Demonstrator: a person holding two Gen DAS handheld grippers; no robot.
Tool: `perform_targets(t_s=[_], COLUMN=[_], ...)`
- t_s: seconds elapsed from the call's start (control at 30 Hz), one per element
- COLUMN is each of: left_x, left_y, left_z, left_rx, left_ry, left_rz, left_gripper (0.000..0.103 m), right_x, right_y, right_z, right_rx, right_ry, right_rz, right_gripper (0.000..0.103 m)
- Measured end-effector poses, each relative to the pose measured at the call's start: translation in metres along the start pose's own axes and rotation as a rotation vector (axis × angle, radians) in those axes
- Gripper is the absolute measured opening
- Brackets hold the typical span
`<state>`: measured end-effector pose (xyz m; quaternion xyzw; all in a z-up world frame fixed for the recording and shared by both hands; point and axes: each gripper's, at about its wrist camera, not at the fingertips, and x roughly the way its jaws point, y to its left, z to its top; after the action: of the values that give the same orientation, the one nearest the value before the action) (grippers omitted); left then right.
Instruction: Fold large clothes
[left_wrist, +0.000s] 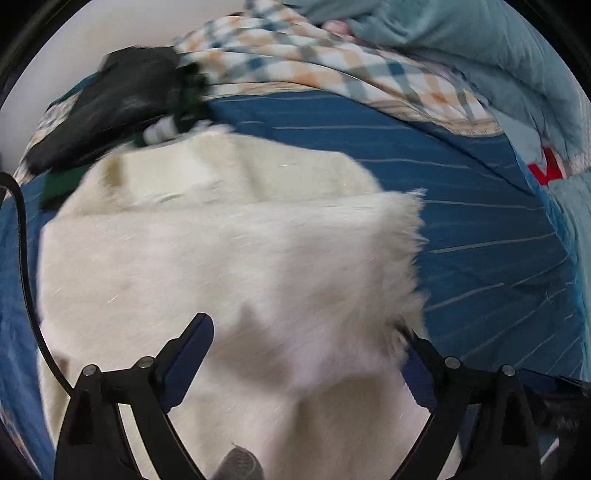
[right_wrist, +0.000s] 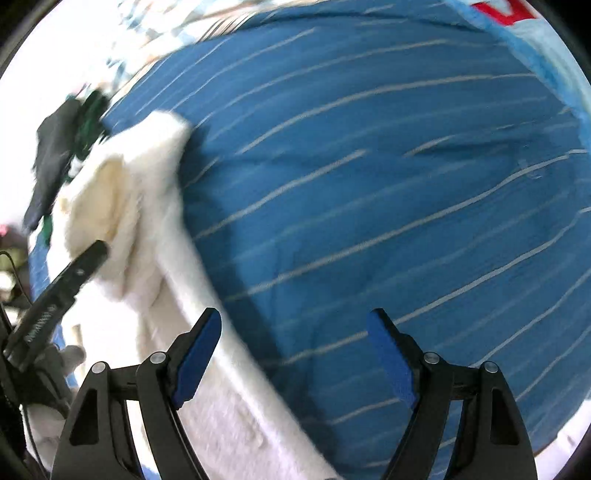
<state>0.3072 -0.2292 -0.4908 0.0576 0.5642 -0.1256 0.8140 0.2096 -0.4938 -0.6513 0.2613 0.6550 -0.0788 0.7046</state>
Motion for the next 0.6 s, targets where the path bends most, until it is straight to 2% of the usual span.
perform_targets(t_s=[0.1,0.13,0.2,0.27,0.33,0.37,0.4,0.43,0.47,0.5,0.6], left_x=[-0.02,-0.026,-0.034,-0.032,-0.023,-0.022,-0.018,-0.015,-0.01,-0.007,-0.003], left_y=[0.039,0.053,0.082,0.112,0.141,0.153,0.169,0.179,0.192,0.202,0.227], left_z=[-0.025,-0.038,-0.063,-0.086,-0.103,-0.108,-0.114,-0.116,-0.117,-0.118,-0.121], left_rx=[-0.048,-0.064,-0.085,-0.094,-0.137,-0.162,-0.204,-0.229,-0.266,-0.299,-0.374], left_ry=[0.01,0.017,0.034,0.065,0.123,0.133,0.137,0.141,0.148,0.149,0.14], left_rz=[0.062,0.097,0.214,0.33,0.408,0.42,0.456,0.485,0.505,0.516,0.533], left_gripper=[0.094,0.094,0.094,0.094,0.094,0.094,0.094,0.094,0.094,0.094,0.094], right_x=[0.009,0.013,0.026,0.039,0.053,0.063,0.075,0.086,0.095,0.098,0.086], right_y=[0.016,0.018,0.042,0.055,0.074,0.089,0.103,0.111,0.117,0.118,0.102], right_z=[-0.014,0.0,0.0,0.019,0.04,0.047,0.054,0.058,0.062,0.067,0.076], right_rx=[-0.04,-0.055,-0.125,-0.184,-0.243,-0.288,-0.333,-0.354,-0.355,-0.325,-0.184], right_ry=[0.064,0.075,0.088,0.085,0.074,0.062,0.058,0.063,0.084,0.066,-0.025], right_rz=[0.07,0.08,0.077,0.063,0.044,0.018,-0.022,-0.067,-0.069,-0.076,-0.055], right_gripper=[0.083,0.083,0.083,0.083,0.082,0.071,0.054,0.016,0.013,0.013,0.013])
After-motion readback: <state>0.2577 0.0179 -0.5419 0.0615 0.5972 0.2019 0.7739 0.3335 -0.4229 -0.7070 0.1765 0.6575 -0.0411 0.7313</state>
